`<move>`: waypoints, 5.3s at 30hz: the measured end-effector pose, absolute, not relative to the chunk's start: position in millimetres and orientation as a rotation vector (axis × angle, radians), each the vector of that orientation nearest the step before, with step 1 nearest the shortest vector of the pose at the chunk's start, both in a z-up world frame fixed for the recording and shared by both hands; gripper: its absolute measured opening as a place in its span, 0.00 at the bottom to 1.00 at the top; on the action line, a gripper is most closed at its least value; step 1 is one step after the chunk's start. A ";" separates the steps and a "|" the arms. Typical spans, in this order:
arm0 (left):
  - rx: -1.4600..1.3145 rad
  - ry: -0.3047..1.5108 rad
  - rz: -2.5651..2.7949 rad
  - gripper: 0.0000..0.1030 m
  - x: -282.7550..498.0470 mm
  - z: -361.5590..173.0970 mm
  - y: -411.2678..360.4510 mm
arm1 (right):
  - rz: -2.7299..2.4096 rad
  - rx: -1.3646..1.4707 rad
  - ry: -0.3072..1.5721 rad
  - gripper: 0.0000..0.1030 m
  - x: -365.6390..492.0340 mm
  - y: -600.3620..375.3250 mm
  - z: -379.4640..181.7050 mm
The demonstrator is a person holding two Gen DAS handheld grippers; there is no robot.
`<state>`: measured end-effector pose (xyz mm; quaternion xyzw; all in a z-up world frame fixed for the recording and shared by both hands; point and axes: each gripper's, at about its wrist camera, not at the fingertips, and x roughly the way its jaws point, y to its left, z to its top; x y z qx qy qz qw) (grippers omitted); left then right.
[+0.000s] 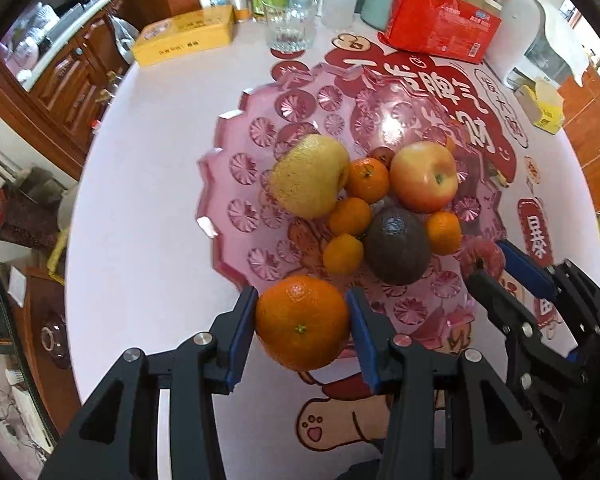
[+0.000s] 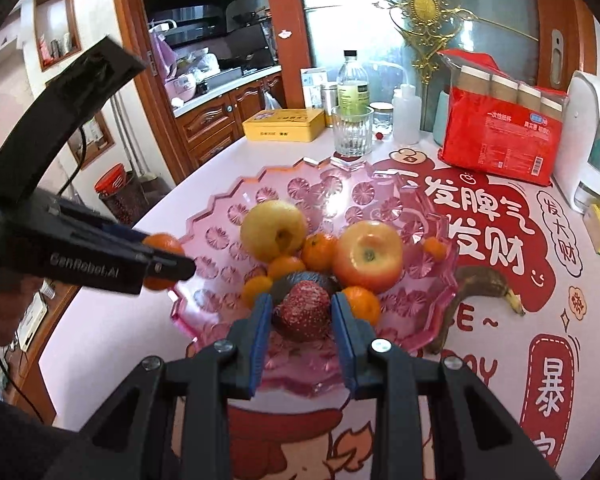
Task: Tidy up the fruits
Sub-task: 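Open both tools to drop the fruits into the bowl, then move the right tool to the dark banana while the left tool approaches the last orange, then grasp the last orange with the left tool while the right tool grasps the banana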
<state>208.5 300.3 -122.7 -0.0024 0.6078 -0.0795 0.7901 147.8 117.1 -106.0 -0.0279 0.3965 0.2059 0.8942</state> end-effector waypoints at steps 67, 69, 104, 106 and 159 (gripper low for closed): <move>0.726 1.541 -0.590 0.87 425.4 -147.9 21.7 | 0.568 -0.587 0.735 0.61 239.4 -26.5 -173.1; 0.759 1.563 -0.602 0.87 425.6 -157.9 19.0 | 0.567 -0.576 0.748 0.61 244.1 -24.7 -179.6; 0.947 1.650 -0.715 0.71 410.9 -216.7 -8.3 | 0.648 -0.293 0.883 0.39 275.0 -48.2 -204.7; 0.967 1.644 -0.697 0.71 409.8 -219.5 -3.2 | 0.627 -0.278 0.894 0.36 270.5 -52.9 -203.9; 0.627 1.462 -0.772 0.24 429.0 -198.2 52.0 | 0.549 -0.152 0.995 0.34 258.5 -44.8 -189.0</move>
